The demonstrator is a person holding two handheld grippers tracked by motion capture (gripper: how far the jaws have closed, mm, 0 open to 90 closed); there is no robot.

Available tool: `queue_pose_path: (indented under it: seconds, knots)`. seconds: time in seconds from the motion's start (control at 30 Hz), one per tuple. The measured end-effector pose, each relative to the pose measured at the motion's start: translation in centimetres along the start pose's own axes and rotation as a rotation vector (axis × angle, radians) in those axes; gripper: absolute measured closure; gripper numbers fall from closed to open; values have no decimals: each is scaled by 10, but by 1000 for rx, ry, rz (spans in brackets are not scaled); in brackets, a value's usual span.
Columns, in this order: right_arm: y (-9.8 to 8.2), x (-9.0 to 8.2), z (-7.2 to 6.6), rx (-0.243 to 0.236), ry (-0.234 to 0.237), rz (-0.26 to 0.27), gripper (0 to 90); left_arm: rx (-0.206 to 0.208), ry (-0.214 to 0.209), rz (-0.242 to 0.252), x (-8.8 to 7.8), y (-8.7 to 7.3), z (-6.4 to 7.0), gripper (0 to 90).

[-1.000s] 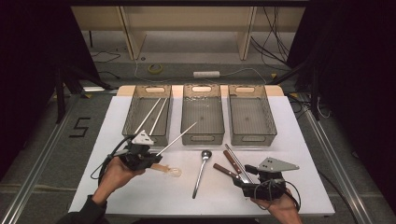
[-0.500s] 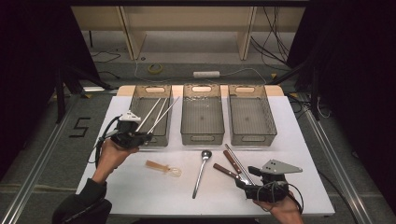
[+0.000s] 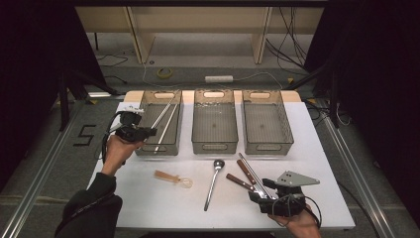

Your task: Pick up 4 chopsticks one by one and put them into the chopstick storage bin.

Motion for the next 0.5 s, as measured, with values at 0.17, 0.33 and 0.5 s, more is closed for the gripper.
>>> queue_pose_path:
  seconds: [0.17,0.33,0.5]
  knots:
    - [0,0,0,-1,1,0,330,-16,20,-6,7,6,-8,834]
    - [-1,1,0,-2,5,-2,330,-52,36,-10,17,11,-20,833]
    - [-1,1,0,-1,9,-2,330,-78,53,-18,25,13,-31,834]
Point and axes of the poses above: each handheld gripper's, and its own axes: x roughly forward along the jaws, y roughly out of its top, z roughly to its right, the point moved 10 cm from there along x, roughly forward along the jaws, and after that the axes turned 14 degrees about -x, right-handed, at the moved point
